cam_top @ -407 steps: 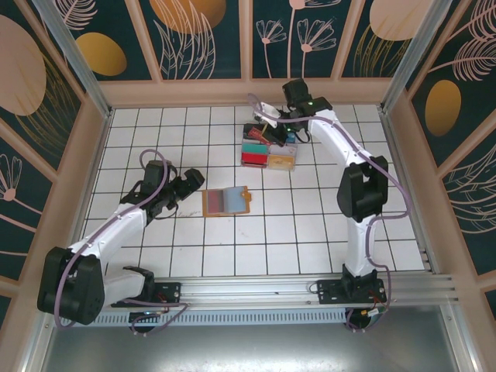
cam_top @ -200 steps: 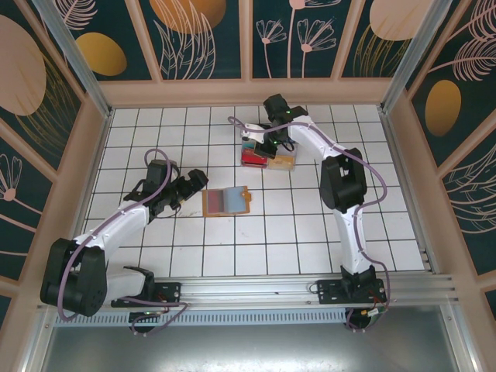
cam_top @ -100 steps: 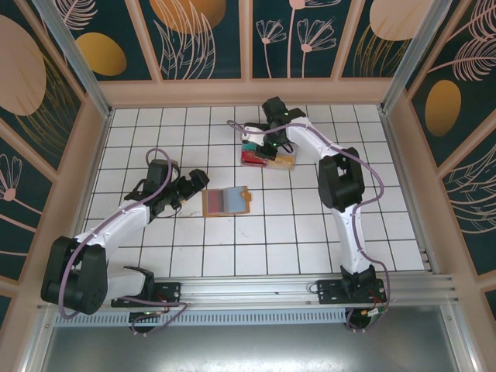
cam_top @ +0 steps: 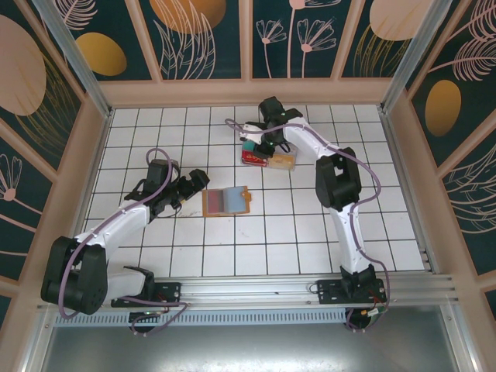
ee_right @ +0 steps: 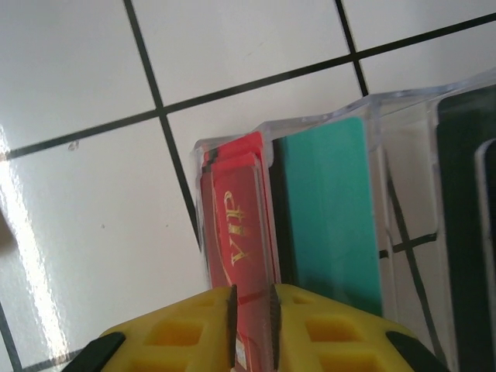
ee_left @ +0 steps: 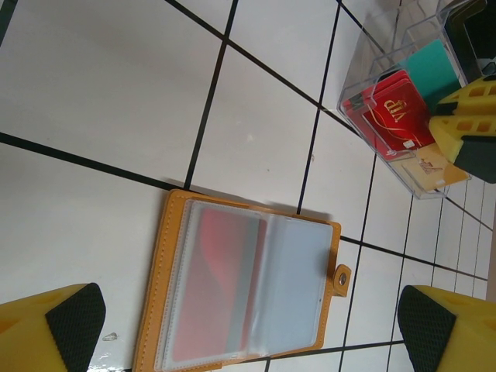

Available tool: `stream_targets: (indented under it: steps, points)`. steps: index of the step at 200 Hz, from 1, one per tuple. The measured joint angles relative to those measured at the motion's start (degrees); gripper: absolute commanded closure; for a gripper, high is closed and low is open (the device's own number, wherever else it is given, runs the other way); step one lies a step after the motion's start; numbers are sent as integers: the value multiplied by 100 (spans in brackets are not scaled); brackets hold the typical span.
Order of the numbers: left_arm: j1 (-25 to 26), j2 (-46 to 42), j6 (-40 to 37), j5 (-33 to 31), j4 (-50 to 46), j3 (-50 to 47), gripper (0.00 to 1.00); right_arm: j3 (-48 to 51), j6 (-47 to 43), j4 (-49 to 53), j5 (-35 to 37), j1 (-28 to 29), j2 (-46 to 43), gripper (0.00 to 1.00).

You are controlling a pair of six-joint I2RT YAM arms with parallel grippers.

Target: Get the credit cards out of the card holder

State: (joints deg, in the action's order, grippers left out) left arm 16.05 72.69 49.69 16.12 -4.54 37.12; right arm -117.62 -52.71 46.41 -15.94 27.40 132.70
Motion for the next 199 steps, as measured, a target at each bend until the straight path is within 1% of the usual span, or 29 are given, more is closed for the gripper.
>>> stream_targets:
  steps: [14, 30, 44, 62, 88, 100, 114, 135, 142, 158, 178, 199]
  points:
    - [0, -15, 0, -4, 0, 0, 1, 9, 136, -42, -20, 4, -90, 76]
    - [0, -68, 0, -7, -2, -9, 1, 133, 374, -166, -83, 4, -341, 73]
    - [0, -151, 2, -9, 0, -42, 1, 439, 691, -389, -149, 7, -761, 70]
    - [0, -271, 2, -22, 0, -120, 1, 1123, 1193, -855, -225, 24, -1515, 67]
    - [0, -391, 4, -52, -2, -251, 1, 2415, 2402, -1886, -323, 170, -2739, 67]
    - [0, -426, 4, -76, 0, -315, 1, 3045, 3185, -2472, -271, 352, -3235, 65]
    - [0, -452, 7, -120, 4, -387, 1, 3600, 4142, -2977, -125, 616, -3580, 65]
    - [0, -483, 11, -173, 9, -492, 1, 4024, 5455, -3344, 55, 1016, -3633, 64]
    - [0, -485, 28, -181, 26, -518, 1, 4133, 5893, -3412, 140, 1150, -3589, 63]
    - [0, -485, 52, -203, 76, -564, 1, 4315, 6717, -3493, 278, 1408, -3423, 55]
    - [0, -487, 74, -306, 90, -577, 1, 4339, 7444, -3517, 448, 1676, -3021, 50]
    - [0, -525, 94, -466, 85, -588, 1, 4277, 7877, -3401, 745, 1943, -2542, 43]
